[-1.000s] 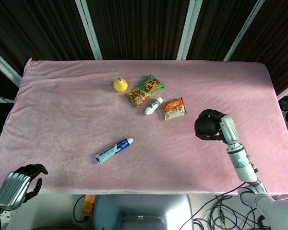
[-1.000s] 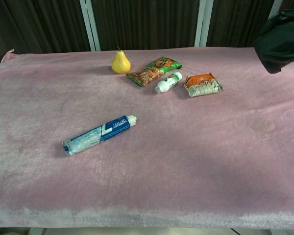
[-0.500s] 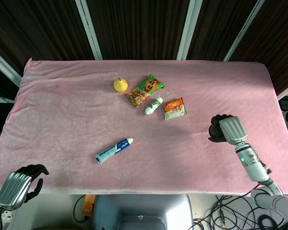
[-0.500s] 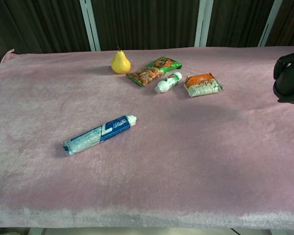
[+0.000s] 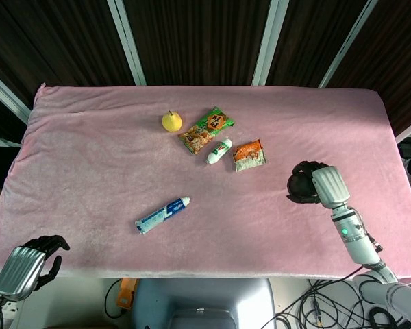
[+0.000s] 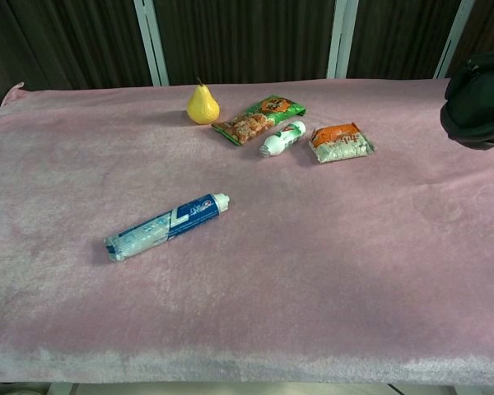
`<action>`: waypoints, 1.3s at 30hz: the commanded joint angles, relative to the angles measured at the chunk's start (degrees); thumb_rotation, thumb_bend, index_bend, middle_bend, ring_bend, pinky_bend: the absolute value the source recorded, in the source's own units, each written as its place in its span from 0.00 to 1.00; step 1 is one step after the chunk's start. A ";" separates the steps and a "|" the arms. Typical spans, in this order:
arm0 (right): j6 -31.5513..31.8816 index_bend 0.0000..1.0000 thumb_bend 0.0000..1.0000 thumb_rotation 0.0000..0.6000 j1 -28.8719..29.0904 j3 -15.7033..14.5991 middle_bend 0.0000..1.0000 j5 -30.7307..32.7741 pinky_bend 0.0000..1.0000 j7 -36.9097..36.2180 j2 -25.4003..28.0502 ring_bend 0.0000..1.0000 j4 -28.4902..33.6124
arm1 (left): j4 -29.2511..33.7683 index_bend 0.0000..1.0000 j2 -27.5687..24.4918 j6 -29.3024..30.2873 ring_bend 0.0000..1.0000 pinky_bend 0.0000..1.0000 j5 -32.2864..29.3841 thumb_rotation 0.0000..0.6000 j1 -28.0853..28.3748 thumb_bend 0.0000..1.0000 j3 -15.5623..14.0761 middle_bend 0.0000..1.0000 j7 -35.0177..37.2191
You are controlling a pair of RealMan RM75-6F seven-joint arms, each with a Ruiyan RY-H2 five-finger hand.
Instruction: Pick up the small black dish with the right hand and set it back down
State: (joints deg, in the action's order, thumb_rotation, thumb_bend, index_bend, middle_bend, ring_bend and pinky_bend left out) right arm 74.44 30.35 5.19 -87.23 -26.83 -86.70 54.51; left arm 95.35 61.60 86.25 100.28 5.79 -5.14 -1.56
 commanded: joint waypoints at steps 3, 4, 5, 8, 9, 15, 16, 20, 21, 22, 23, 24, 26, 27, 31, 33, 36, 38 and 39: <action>5.61 0.69 0.15 1.00 -0.56 -0.67 0.56 -4.89 0.65 -26.30 -1.49 0.63 -5.86 | 0.04 0.46 -0.03 -0.18 0.38 0.52 -0.15 1.00 0.05 0.57 0.02 0.40 -0.04; 3.94 0.69 0.15 1.00 -0.35 -1.32 0.56 -4.94 0.65 -23.67 -1.57 0.63 -6.75 | 0.05 0.46 -0.03 -0.15 0.38 0.52 -0.17 1.00 0.05 0.57 0.04 0.40 -0.02; 2.41 0.69 0.15 1.00 -0.10 -1.92 0.56 -5.05 0.65 -20.92 -1.69 0.63 -7.73 | 0.05 0.45 -0.04 -0.10 0.38 0.52 -0.14 1.00 0.04 0.57 0.05 0.40 0.00; -2.32 0.69 0.15 1.00 0.79 -3.89 0.56 -5.69 0.65 -11.60 -2.25 0.63 -11.05 | -0.02 0.45 -0.04 0.12 0.38 0.52 -0.04 1.00 -0.01 0.57 0.05 0.40 0.21; -4.07 0.69 0.15 1.00 1.13 -4.58 0.56 -5.92 0.65 -7.88 -2.48 0.63 -12.25 | -0.06 0.45 -0.03 0.11 0.38 0.52 -0.07 1.00 0.00 0.57 0.07 0.40 0.26; -10.34 0.69 0.15 1.00 2.23 -6.11 0.56 -5.63 0.65 3.90 -4.34 0.63 -14.65 | 0.02 0.46 -0.06 -0.12 0.38 0.52 -0.11 1.00 0.09 0.57 0.05 0.41 0.16; -11.05 0.69 0.15 1.00 2.39 -6.36 0.56 -5.67 0.65 4.25 -4.59 0.63 -14.79 | 0.02 0.46 -0.05 -0.04 0.38 0.52 -0.05 1.00 0.07 0.57 0.04 0.41 0.19; -12.79 0.68 0.15 1.00 2.84 -7.11 0.56 -5.91 0.65 4.66 -5.54 0.62 -15.82 | -0.03 0.45 -0.04 0.16 0.38 0.52 0.02 1.00 0.00 0.57 0.04 0.41 0.31; -12.91 0.68 0.15 1.00 2.87 -7.18 0.56 -5.94 0.65 4.69 -5.65 0.62 -15.97 | -0.04 0.45 -0.04 0.17 0.38 0.52 0.01 1.00 0.00 0.57 0.05 0.41 0.33; -13.04 0.68 0.15 1.00 2.90 -7.25 0.56 -5.97 0.65 4.73 -5.77 0.62 -16.13 | -0.04 0.45 -0.03 0.18 0.38 0.52 0.00 1.00 -0.01 0.57 0.05 0.41 0.33; -13.47 0.68 0.15 1.00 2.97 -7.48 0.56 -6.06 0.65 4.90 -6.11 0.61 -16.59 | -0.05 0.45 -0.04 0.18 0.38 0.52 -0.02 1.00 -0.01 0.57 0.06 0.41 0.33; -13.83 0.67 0.15 1.00 3.03 -7.64 0.56 -6.10 0.65 4.99 -6.47 0.60 -17.09 | -0.05 0.45 -0.04 0.18 0.38 0.52 -0.03 1.00 -0.02 0.57 0.05 0.41 0.34; -14.57 0.66 0.15 1.00 3.11 -7.96 0.56 -6.10 0.64 4.61 -7.56 0.59 -18.65 | -0.02 0.45 -0.08 0.12 0.38 0.52 -0.07 1.00 -0.01 0.57 0.03 0.41 0.38; -15.19 0.66 0.15 1.00 3.10 -8.30 0.56 -6.14 0.63 3.97 -8.20 0.58 -19.45 | 0.00 0.45 -0.07 0.15 0.38 0.52 0.00 1.00 -0.01 0.57 0.02 0.41 0.40; -15.76 0.61 0.15 1.00 3.13 -9.14 0.55 -6.60 0.58 1.86 -9.68 0.51 -22.31 | 0.01 0.45 -0.04 0.13 0.38 0.52 0.02 1.00 0.00 0.57 0.02 0.41 0.32; -15.72 0.57 0.15 1.00 3.10 -9.58 0.49 -6.91 0.51 0.60 -9.91 0.43 -23.11 | 0.03 0.45 -0.06 0.11 0.38 0.52 -0.03 1.00 0.00 0.57 0.03 0.41 0.31; -14.56 0.51 0.15 1.00 2.81 -9.89 0.41 -7.24 0.41 -1.13 -10.05 0.33 -23.94 | 0.04 0.45 -0.08 0.20 0.38 0.52 0.02 1.00 -0.04 0.57 0.01 0.41 0.35; -13.95 0.45 0.15 1.00 2.62 -10.10 0.35 -7.43 0.34 -2.04 -10.00 0.25 -24.28 | 0.02 0.45 -0.07 0.22 0.38 0.52 0.06 1.00 -0.05 0.57 0.00 0.42 0.36; -13.49 0.42 0.15 1.00 2.49 -10.18 0.32 -7.53 0.30 -2.60 -9.89 0.21 -24.30 | 0.02 0.45 -0.06 0.24 0.38 0.52 0.10 1.00 -0.06 0.57 -0.02 0.42 0.36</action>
State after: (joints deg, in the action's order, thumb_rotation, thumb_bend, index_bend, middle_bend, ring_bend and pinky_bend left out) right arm 60.59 33.01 -4.81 -94.57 -29.02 -96.62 30.41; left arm 95.37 61.54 86.49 100.39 5.74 -5.16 -1.20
